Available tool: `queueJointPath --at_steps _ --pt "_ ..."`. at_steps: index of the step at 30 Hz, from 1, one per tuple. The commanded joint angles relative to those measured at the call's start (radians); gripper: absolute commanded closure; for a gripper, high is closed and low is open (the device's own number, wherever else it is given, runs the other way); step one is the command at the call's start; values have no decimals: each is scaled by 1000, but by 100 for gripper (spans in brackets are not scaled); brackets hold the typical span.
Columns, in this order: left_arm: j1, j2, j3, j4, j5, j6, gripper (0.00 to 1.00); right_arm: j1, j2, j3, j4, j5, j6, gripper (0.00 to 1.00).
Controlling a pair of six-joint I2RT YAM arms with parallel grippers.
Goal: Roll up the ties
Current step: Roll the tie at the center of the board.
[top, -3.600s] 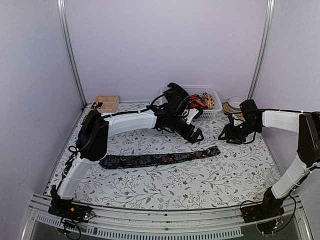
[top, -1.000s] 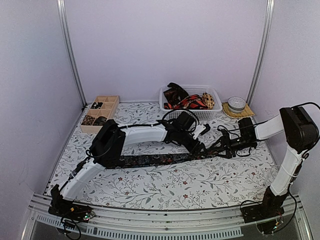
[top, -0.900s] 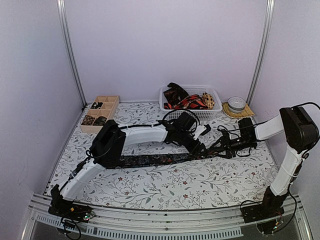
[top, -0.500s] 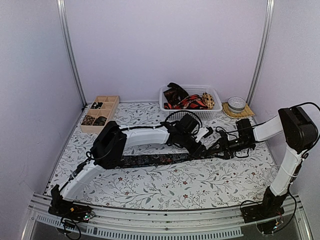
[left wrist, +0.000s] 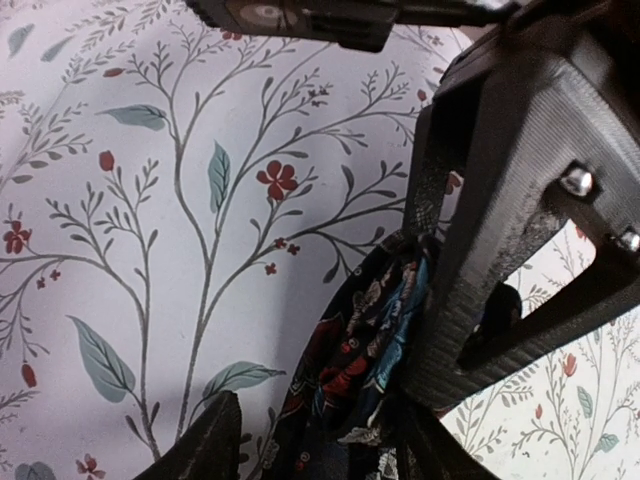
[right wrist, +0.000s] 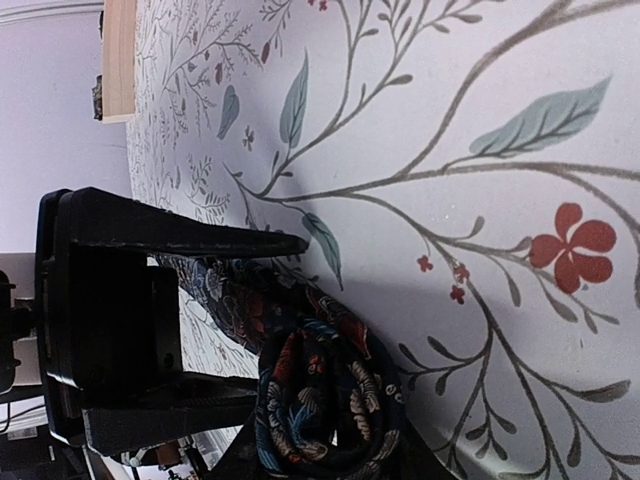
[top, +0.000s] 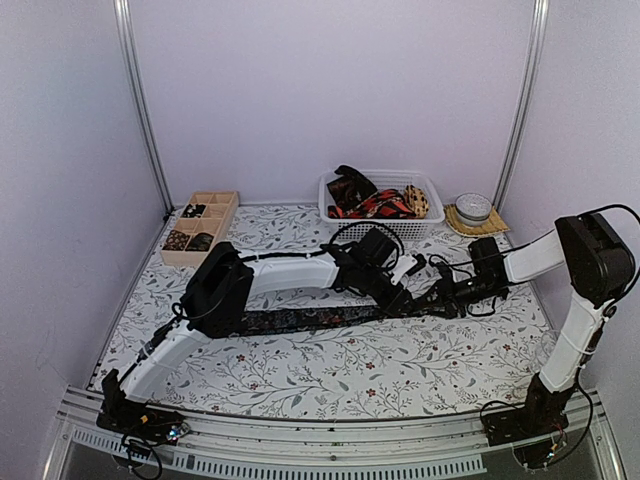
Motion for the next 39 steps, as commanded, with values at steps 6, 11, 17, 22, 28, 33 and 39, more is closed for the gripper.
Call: queueJointPath --at_steps 6,11,17,22,28,33,39 --pt "14 -34 -115 -11 58 -27 45 19 -9 78 -134 144 -57 71" --pt "24 -59 -132 -2 79 -40 35 28 -22 123 -236 236 -110 83" --pt "52 -140 -228 5 64 -46 29 36 -53 181 -367 352 -173 90" --pt "93 -244 -423 45 34 -67 30 59 -64 277 -525 473 -244 89" --pt "116 -331 -628 79 30 -78 33 95 -78 396 -672 642 -296 88" --pt "117 -366 -716 105 34 -111 38 173 -46 485 -767 818 -297 87" --pt "117 -407 -779 122 46 -134 42 274 26 566 -839 1014 -272 87"
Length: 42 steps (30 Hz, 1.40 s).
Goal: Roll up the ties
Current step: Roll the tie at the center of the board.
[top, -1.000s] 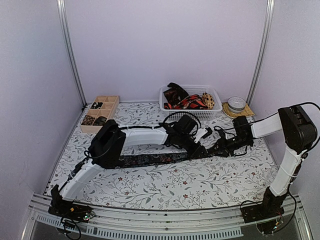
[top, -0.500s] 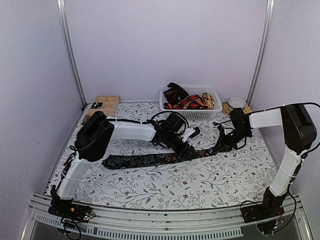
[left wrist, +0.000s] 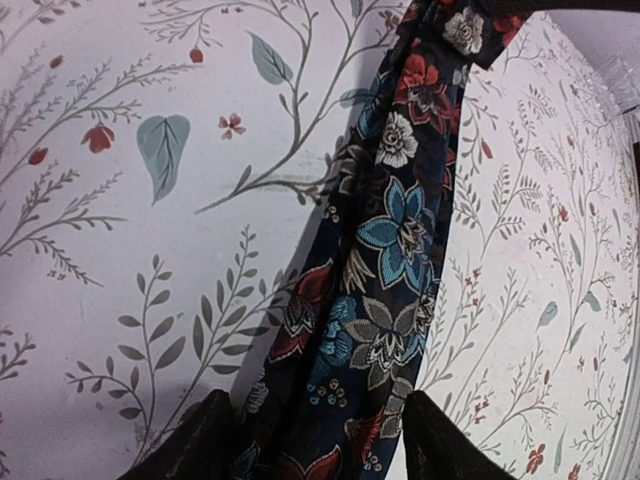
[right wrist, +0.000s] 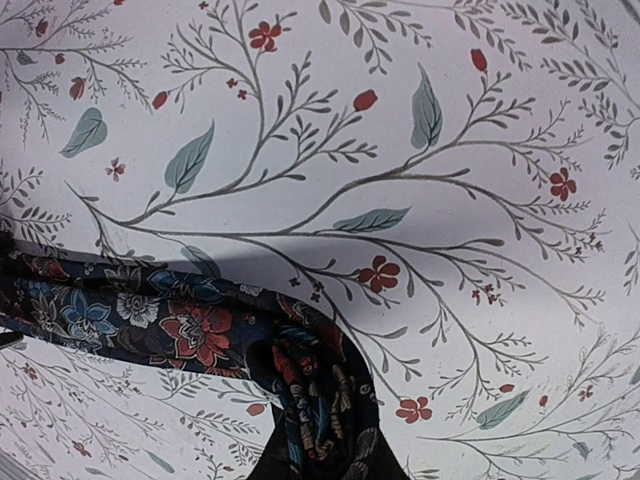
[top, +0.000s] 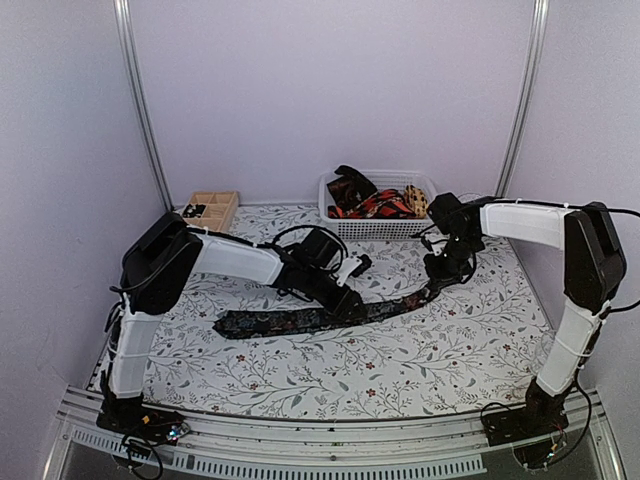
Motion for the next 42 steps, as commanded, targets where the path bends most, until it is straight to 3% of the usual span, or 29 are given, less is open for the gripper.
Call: queueJointPath --at_steps 1,14,26,42 --pt "-2 -6 -84 -87 -4 -40 43 73 41 70 -104 251 14 87" --pt "35 -163 -234 10 76 -157 27 173 140 102 -140 511 61 87" --pt "86 -242 -339 59 36 -225 17 300 174 17 -30 657 121 86" --pt "87 -256 -379 63 -8 -238 18 330 150 -41 20 902 148 87"
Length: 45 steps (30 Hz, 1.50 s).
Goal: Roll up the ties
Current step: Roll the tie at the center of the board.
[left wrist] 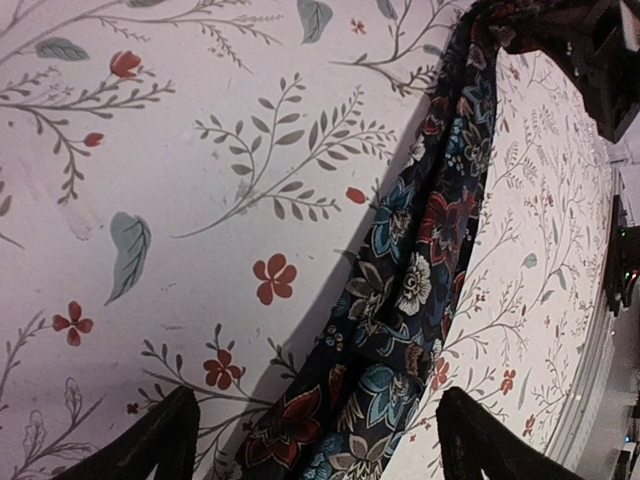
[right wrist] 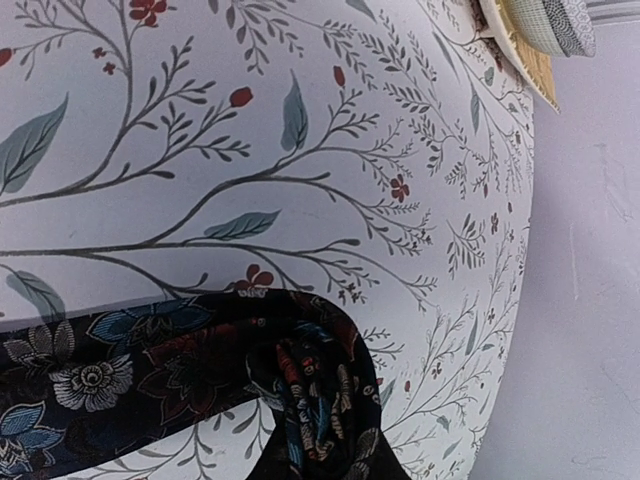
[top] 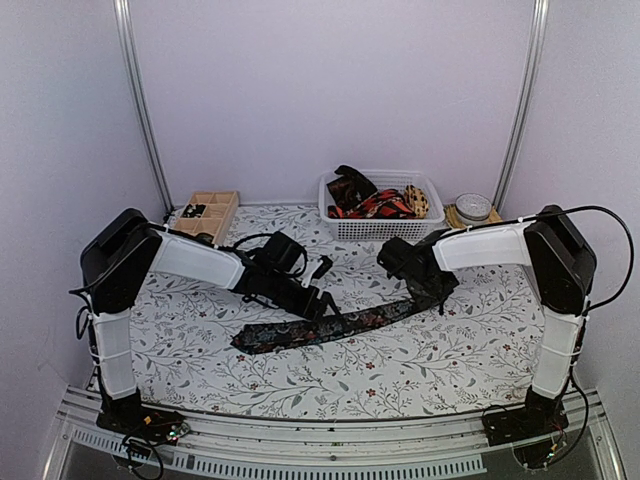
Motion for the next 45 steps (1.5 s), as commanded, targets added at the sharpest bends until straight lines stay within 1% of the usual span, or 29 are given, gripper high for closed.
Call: queueJointPath --at_steps 1,8,13,19,24,27,38,42,45 --pt "6 -7 -32 -26 -29 -4 20 7 25 -7 39 98 7 87" --pt "3 9 -65 -14 -9 -10 31 6 46 -58 129 112 2 91" --pt "-1 17 -68 -6 2 -13 35 6 44 -89 191 113 8 93" --pt "-6 34 -61 -11 6 -10 36 7 16 -101 250 67 0 93" --pt "-7 48 -61 -17 -4 -8 37 6 0 -100 254 88 -13 93" --pt "-9 57 -61 -19 -3 -6 41 4 -11 -104 257 103 -15 93" --pt "-14 80 -58 -31 -12 3 50 -6 -62 -115 280 141 -13 94" --pt "-14 85 -54 -35 -11 6 54 -12 -90 -130 316 129 -21 95" --pt "-15 87 -53 -36 -11 7 55 -21 -84 -126 323 113 -28 95"
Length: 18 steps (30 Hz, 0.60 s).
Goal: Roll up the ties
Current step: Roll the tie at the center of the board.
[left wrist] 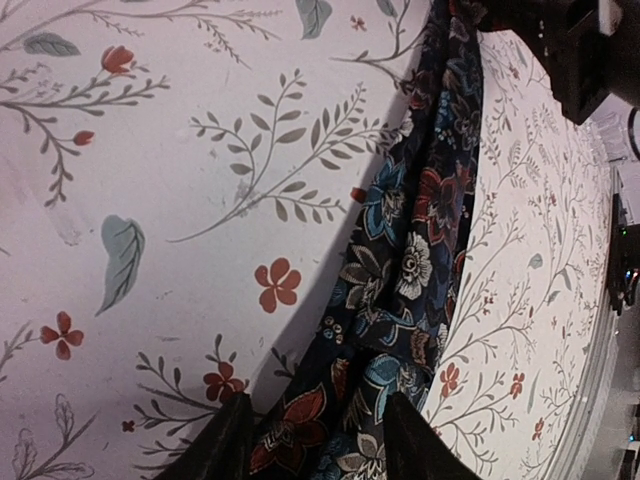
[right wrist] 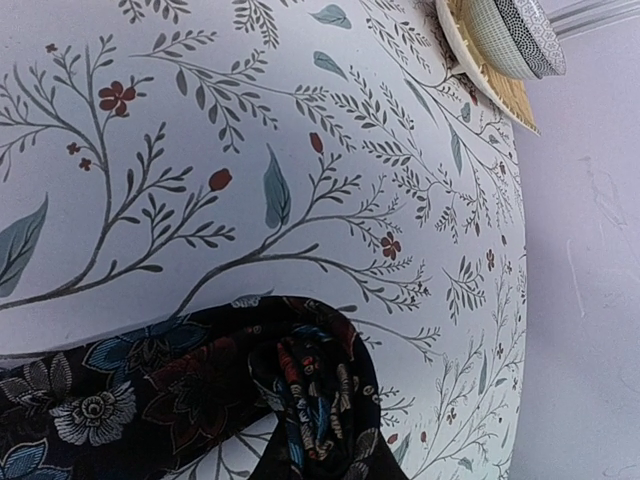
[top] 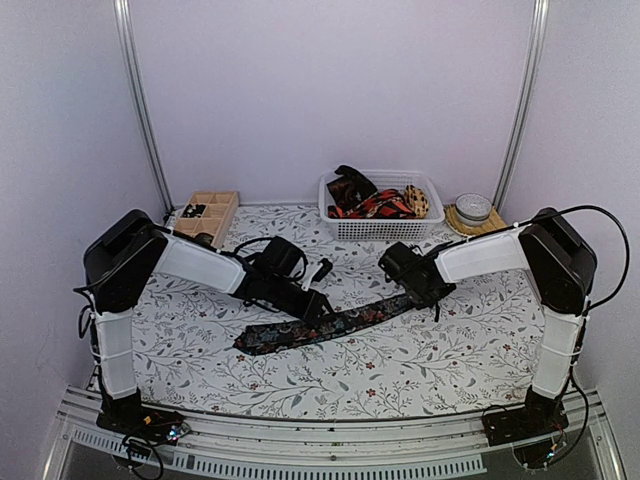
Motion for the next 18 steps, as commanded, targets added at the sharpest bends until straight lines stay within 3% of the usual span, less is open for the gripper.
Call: queueJointPath --at_steps 1,14,18 --pt "-8 66 -20 -109 -16 5 55 -17 -78 -10 31 3 -8 95" --pt "-10 68 -12 -119 -12 10 57 -35 -56 -19 131 -80 -31 94" --pt "-10 70 -7 -123 -12 10 57 -35 -30 -7 134 -148 -62 80"
